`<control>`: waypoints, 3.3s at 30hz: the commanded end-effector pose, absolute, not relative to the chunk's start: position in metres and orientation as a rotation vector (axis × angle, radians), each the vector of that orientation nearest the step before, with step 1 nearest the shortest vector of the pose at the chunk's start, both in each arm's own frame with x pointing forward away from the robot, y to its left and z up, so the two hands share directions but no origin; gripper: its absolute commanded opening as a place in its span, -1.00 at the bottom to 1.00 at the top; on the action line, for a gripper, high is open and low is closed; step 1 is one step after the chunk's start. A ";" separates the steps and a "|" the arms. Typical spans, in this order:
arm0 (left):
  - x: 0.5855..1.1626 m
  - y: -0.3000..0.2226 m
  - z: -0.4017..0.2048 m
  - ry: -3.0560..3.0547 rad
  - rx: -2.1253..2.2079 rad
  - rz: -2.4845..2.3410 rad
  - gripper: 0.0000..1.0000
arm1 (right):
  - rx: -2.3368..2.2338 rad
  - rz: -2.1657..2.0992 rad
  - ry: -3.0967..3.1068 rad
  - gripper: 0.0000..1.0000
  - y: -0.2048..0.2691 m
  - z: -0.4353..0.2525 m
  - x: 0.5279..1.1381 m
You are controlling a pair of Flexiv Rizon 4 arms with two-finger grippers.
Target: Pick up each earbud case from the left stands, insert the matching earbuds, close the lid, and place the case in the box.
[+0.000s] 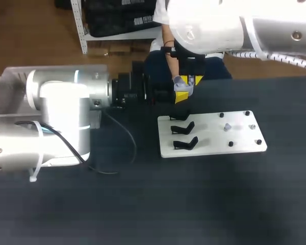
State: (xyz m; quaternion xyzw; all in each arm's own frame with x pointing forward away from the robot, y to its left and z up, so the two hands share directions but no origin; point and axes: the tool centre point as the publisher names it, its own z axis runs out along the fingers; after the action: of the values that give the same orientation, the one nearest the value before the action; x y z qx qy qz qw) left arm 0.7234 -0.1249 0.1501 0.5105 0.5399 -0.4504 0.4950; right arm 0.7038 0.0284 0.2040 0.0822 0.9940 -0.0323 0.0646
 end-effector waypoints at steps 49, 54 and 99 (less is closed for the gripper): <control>0.722 -0.125 0.148 1.301 1.230 -1.087 -1.00 | 0.288 -0.094 2.998 -1.00 0.034 0.198 0.711; 0.722 -0.125 0.148 1.301 1.230 -1.087 -1.00 | 0.291 -0.096 3.000 -1.00 0.034 0.197 0.712; 0.722 -0.125 0.148 1.301 1.230 -1.087 -1.00 | 0.280 -0.058 3.008 -0.40 0.032 0.197 0.703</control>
State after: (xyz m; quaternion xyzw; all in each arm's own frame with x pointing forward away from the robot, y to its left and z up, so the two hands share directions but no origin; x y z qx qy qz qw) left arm 0.7234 -0.1250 0.1499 0.5106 0.5396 -0.4504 0.4953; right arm 0.7121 0.0356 0.1912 0.0944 0.9937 -0.0231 0.0553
